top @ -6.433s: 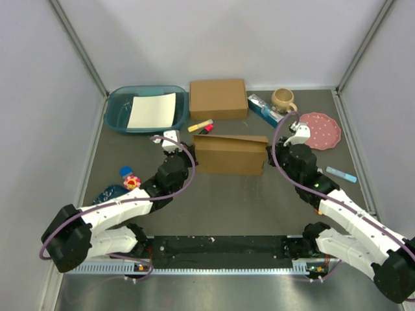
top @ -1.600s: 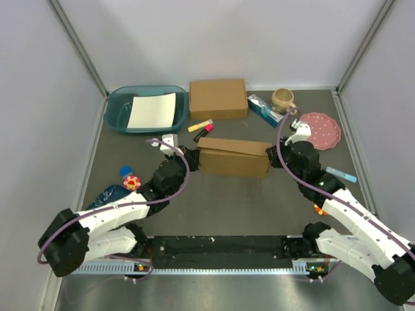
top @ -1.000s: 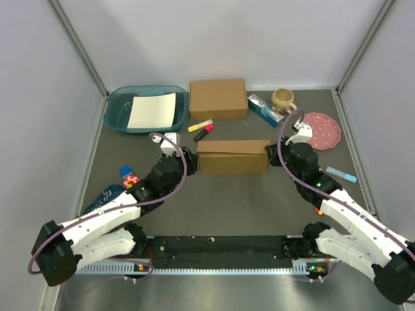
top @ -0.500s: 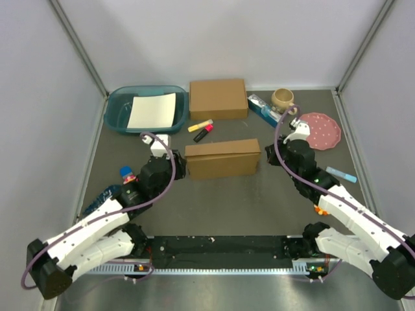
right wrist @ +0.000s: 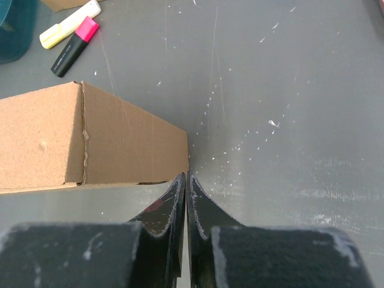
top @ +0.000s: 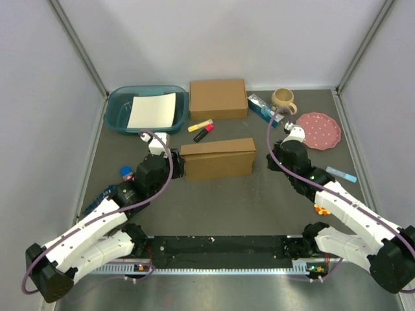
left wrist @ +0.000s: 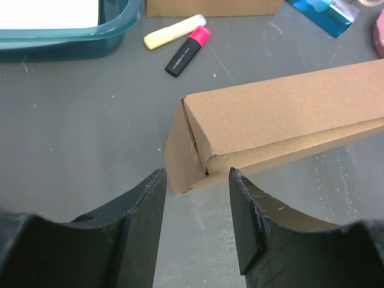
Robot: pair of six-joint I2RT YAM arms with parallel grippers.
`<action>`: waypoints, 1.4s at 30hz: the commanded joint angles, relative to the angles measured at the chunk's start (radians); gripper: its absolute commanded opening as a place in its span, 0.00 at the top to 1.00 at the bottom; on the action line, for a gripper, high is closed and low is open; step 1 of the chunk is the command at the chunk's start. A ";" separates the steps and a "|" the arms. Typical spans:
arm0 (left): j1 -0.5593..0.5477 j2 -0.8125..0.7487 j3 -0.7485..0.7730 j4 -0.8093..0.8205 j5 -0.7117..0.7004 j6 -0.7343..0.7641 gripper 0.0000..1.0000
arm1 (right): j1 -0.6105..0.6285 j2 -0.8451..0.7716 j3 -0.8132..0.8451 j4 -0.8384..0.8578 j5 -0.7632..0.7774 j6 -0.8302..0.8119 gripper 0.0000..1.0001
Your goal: Fold the paper box
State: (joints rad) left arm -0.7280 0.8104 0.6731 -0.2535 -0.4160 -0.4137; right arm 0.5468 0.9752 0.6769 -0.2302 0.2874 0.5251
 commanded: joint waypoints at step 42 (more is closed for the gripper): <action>0.335 0.159 -0.336 0.668 0.632 -0.303 1.00 | -0.005 -0.121 0.124 0.130 -0.216 -0.042 1.00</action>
State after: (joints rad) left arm -0.3908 0.9466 0.3412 0.6300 0.2008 -0.7528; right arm 0.5468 0.8532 0.6964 -0.2020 0.1612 0.4900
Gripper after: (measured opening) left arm 0.008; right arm 0.003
